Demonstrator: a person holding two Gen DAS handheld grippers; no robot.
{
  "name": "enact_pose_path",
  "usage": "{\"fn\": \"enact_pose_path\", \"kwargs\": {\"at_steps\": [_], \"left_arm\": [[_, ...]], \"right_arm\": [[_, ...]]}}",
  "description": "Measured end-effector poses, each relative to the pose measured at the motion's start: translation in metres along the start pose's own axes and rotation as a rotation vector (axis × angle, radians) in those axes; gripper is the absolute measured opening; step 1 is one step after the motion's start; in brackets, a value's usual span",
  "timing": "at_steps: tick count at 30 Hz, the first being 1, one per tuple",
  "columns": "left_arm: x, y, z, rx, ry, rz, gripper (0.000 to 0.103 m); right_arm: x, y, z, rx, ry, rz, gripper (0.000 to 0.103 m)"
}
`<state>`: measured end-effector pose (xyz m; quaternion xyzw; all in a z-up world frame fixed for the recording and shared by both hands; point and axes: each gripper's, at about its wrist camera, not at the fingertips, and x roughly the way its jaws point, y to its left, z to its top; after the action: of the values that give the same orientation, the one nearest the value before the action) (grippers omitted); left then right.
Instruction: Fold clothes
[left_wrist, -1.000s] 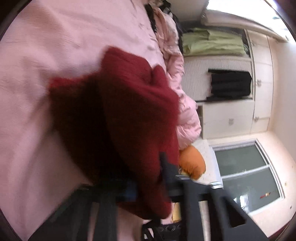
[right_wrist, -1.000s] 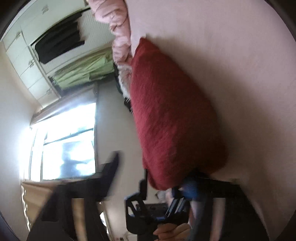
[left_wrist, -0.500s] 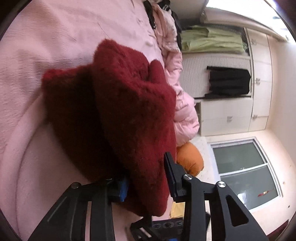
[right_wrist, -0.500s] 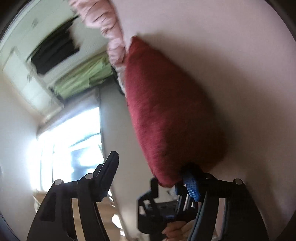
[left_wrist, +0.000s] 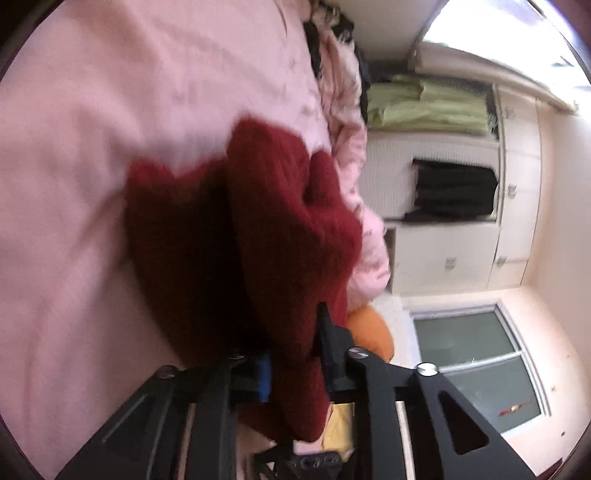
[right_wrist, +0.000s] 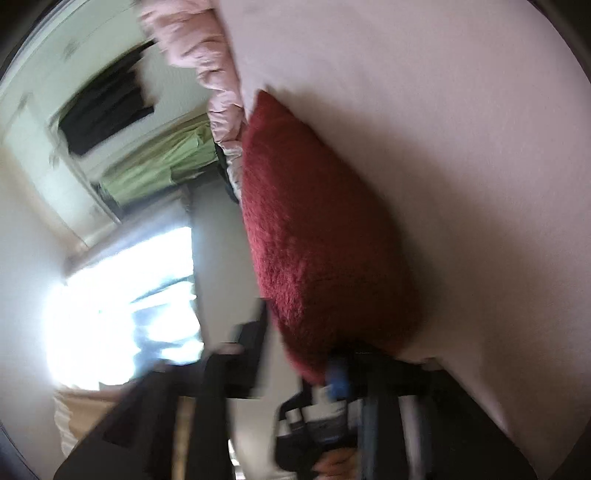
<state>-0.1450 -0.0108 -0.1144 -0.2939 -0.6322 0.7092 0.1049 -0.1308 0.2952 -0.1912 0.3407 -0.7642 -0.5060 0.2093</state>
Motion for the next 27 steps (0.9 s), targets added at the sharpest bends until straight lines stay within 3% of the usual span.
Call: {"fn": "enact_pose_path", "kwargs": {"at_steps": [1,5,6,7,8,12,14,15,17,19,23,24,25,27], "left_arm": [[0.005,-0.005,-0.002,0.021,0.020,0.006,0.035],[0.005,-0.010,-0.002,0.068,0.011,0.030,0.035],[-0.001,-0.008,0.002,0.058,-0.019,0.026,0.022],[-0.007,-0.004,0.005,0.038,-0.054,0.018,0.016],[-0.014,0.000,0.008,0.012,-0.085,0.013,0.016],[-0.020,0.000,0.008,0.022,-0.124,0.042,0.014],[-0.020,-0.006,0.010,0.041,-0.135,0.034,0.014],[-0.017,-0.005,0.010,0.032,-0.115,0.013,0.015],[-0.006,-0.002,0.009,0.004,-0.056,0.020,0.020],[0.006,-0.004,0.006,0.003,-0.012,0.043,0.029],[0.001,-0.007,0.009,0.026,-0.053,0.059,0.029],[-0.006,-0.005,0.012,0.015,-0.092,0.056,0.023],[-0.017,-0.002,0.016,-0.003,-0.144,0.056,0.020],[-0.026,0.003,0.018,-0.029,-0.191,0.068,0.020]], "right_arm": [[0.004,0.000,-0.001,0.009,0.023,0.015,0.069],[0.020,0.020,-0.009,-0.141,0.102,-0.025,0.070],[0.019,0.023,-0.009,-0.169,0.095,-0.034,0.060],[0.016,0.024,-0.008,-0.187,0.079,-0.051,0.031],[0.013,0.024,-0.007,-0.191,0.063,-0.072,0.014],[-0.007,0.024,-0.005,-0.217,-0.056,-0.137,0.012],[-0.006,0.029,-0.008,-0.252,-0.066,-0.147,0.012],[-0.003,0.026,-0.008,-0.227,-0.042,-0.130,0.013],[0.006,0.007,-0.003,-0.089,0.017,-0.081,0.026],[0.011,-0.005,-0.003,0.001,0.039,-0.062,0.061],[0.009,0.008,-0.002,-0.095,0.011,-0.091,0.061],[0.003,0.010,0.000,-0.107,-0.024,-0.087,0.053],[-0.004,0.010,0.001,-0.110,-0.051,-0.081,0.025],[-0.017,0.011,0.005,-0.112,-0.116,-0.092,0.018]]}}
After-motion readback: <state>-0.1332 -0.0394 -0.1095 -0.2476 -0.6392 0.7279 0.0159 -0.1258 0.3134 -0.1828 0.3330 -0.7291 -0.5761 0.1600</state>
